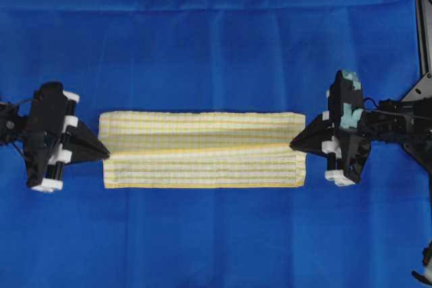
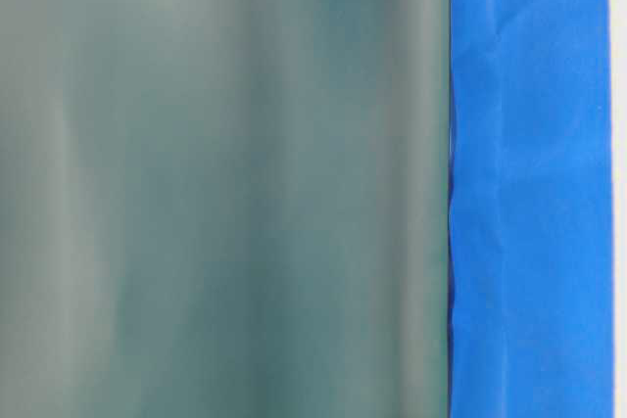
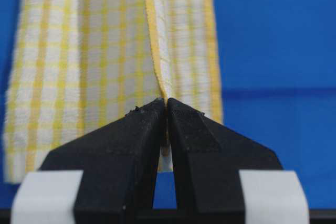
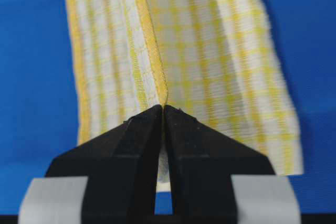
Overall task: Fold the yellow towel.
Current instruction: 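Fold the top edge down toward the bottom edge with both grippers, then open both grippers and release the folded edge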
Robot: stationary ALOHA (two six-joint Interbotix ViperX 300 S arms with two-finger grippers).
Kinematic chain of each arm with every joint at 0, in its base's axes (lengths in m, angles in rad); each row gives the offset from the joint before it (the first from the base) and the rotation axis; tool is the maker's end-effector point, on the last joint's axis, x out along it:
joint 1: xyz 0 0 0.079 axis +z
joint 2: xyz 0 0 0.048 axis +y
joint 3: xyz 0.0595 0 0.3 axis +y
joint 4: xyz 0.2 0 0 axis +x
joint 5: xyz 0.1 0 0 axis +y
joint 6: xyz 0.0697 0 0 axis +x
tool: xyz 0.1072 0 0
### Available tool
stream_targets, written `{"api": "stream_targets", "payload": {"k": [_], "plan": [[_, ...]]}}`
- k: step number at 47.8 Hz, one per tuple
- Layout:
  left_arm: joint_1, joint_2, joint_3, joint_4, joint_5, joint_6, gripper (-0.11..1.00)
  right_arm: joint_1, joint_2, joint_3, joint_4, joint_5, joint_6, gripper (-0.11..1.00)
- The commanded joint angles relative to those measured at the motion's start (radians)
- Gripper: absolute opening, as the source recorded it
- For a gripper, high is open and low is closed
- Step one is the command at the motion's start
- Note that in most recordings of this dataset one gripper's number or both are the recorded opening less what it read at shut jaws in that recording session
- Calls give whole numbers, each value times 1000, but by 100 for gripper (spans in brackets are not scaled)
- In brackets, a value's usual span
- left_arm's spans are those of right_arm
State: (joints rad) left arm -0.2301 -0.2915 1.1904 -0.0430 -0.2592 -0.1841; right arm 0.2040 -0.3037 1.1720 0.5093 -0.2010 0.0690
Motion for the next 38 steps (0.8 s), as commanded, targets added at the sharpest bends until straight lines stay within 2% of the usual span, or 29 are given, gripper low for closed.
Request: {"api": "stream_targets", "payload": {"k": [1,15,33,38], "plan": [[-20,14,-35,-2,3,0,3,18,-3,-14,3,-3,-2,2],[-21,61,-81,-2,81,-2,3,41,3,-20,3,-3,-2,2],[-20,54,-77,-2,83,-2,3,87,71,-77,12,-2,-2,2],[-20,55,-83,-2,83,-2,12,91,78,-84,15,9,-2,3]]}}
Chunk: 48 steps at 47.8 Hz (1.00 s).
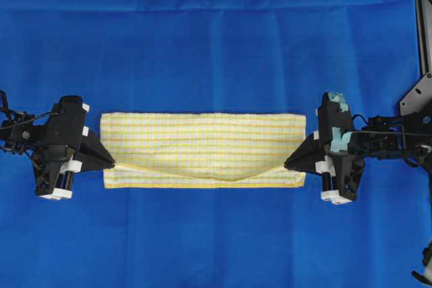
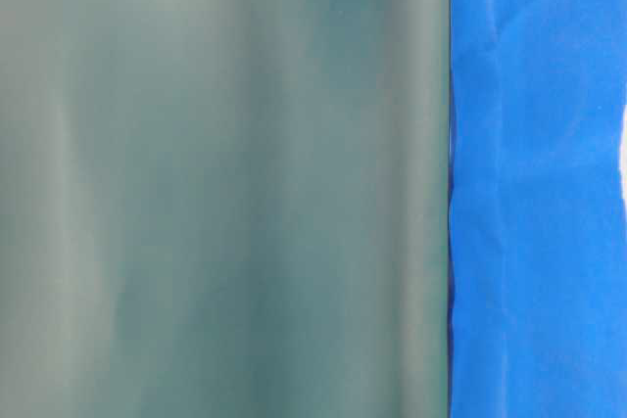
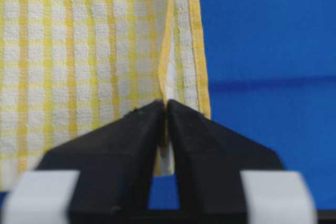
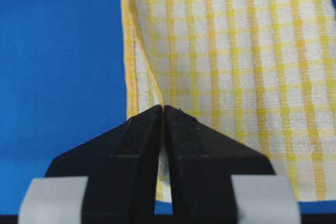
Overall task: Fold the yellow towel.
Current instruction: 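Open both grippers and release the folded edge, then grasp the left and right ends of the folded strip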
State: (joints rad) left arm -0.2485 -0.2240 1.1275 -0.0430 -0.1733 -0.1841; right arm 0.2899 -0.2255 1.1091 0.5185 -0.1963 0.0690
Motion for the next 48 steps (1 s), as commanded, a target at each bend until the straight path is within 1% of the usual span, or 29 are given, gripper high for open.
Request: {"api": "stream_targets", "payload": {"k": [1,3,5,6,9,10,14,17,19,22,24,30,36,41,44,48], "plan": [[-2,-11,-21,-2,-3,-2,15,5,0,-21,6,6,-2,3],[-3,-9,-23,-2,-3,-2,22,5,0,-21,9,11,-2,6],[-2,-11,-28,-2,-3,-2,33,5,0,-21,12,14,-2,14],[-3,-12,-28,-2,-3,-2,38,5,-2,-23,12,14,-2,19],[-3,-15,-32,-2,-2,0,55,5,-2,-23,17,14,-2,40],[-2,-17,-35,-2,-3,3,59,5,-2,-23,17,14,-2,46],[0,-29,-38,-2,-3,11,71,3,-11,-21,15,15,-6,70],[9,-37,-38,-2,-3,11,71,-3,-23,-17,14,15,-12,83],[18,-43,-38,-2,-3,14,70,-14,-34,-11,14,15,-15,83],[38,-48,-38,-2,-3,14,69,-43,-48,0,9,15,-20,77],[63,-49,-40,-2,-3,15,68,-71,-57,8,9,15,-26,75],[138,-49,-43,0,3,17,67,-187,-81,25,2,35,-54,76],[225,-44,-51,0,40,15,67,-301,-77,18,-11,94,-98,76],[276,-37,-58,0,84,15,67,-367,-63,9,-14,144,-130,76],[299,-26,-60,0,95,15,66,-382,-51,3,-14,156,-138,76],[311,0,-61,0,98,15,63,-385,-29,-6,-15,169,-143,76]]}}
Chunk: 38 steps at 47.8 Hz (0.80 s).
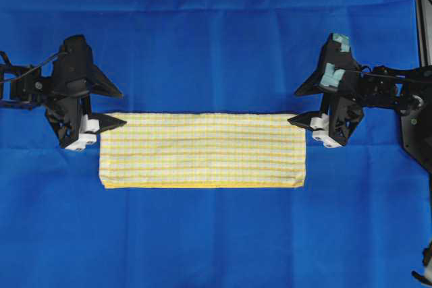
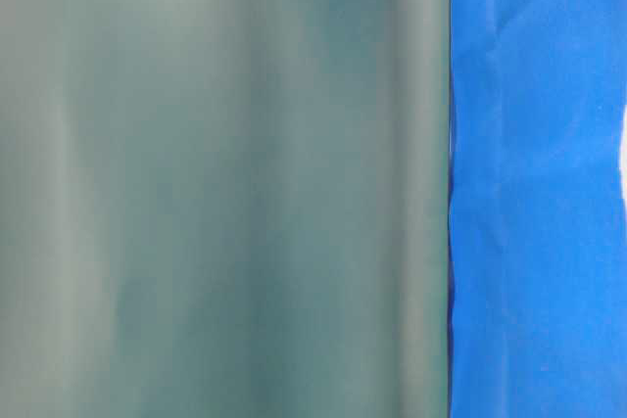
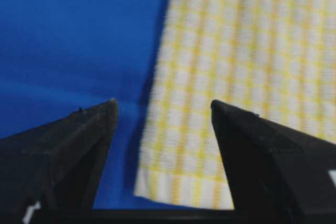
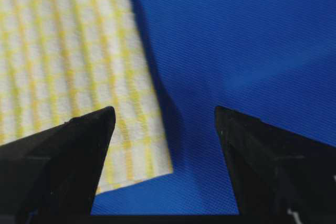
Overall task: Fold the yellow towel.
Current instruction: 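Grasp the left and right ends of the folded strip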
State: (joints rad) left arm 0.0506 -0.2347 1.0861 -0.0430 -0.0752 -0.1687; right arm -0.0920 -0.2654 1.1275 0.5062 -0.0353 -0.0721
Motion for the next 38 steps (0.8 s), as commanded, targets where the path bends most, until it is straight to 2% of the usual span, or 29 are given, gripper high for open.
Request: {"api": "stream_targets", "payload": {"k": [1,16,29,35,38], "plan": [[14,18,-20,0,2,0,63,-3,17,-28,-3,9,-2,76],[8,89,-32,0,29,-9,42,5,100,-60,2,78,8,76],[-29,110,-35,0,55,-2,41,6,137,-64,8,78,9,73],[-18,117,-38,0,58,-8,38,6,149,-71,8,80,8,66],[-17,121,-40,0,80,-12,34,11,150,-71,6,80,6,52]]}}
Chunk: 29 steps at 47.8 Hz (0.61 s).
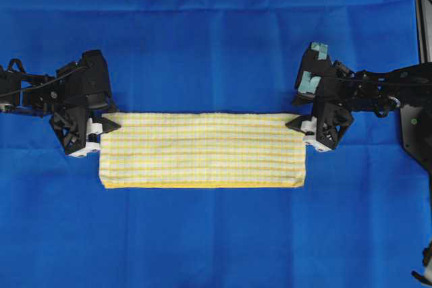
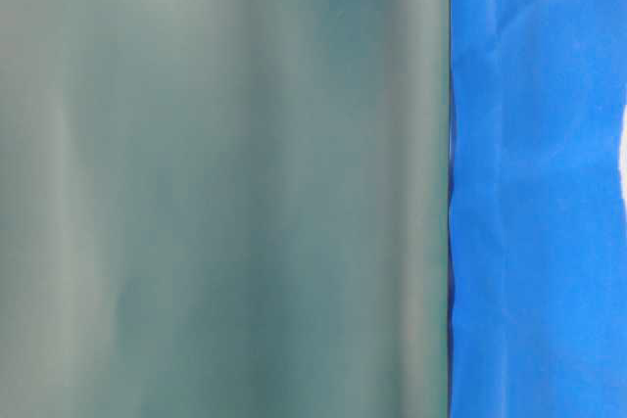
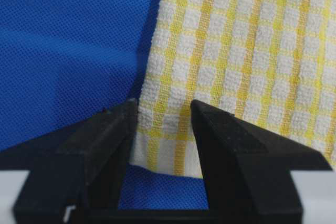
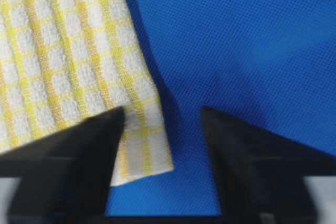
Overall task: Fold the yellow towel.
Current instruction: 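Grasp the left and right ends of the folded strip, then lift the folded strip off the table with both grippers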
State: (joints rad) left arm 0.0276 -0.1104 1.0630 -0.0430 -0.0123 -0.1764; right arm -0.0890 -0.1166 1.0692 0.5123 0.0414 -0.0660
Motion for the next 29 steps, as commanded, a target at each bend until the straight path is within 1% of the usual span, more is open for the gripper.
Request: {"api": "stream_targets", "payload": {"k": [1,6,9,11,21,29], "plan": [[6,-2,-17,0,28,-5,33,11,2,-12,0,2,-3,47],[6,12,-28,0,83,-3,16,26,2,-14,0,3,-6,16],[5,15,-37,0,103,-3,5,31,2,-14,2,3,-5,3],[6,18,-41,0,110,0,2,32,0,-14,2,3,-2,2],[6,12,-67,0,129,3,2,32,-25,-14,6,3,5,2],[5,-48,-120,0,198,-2,2,28,-115,-18,5,25,3,2]]}}
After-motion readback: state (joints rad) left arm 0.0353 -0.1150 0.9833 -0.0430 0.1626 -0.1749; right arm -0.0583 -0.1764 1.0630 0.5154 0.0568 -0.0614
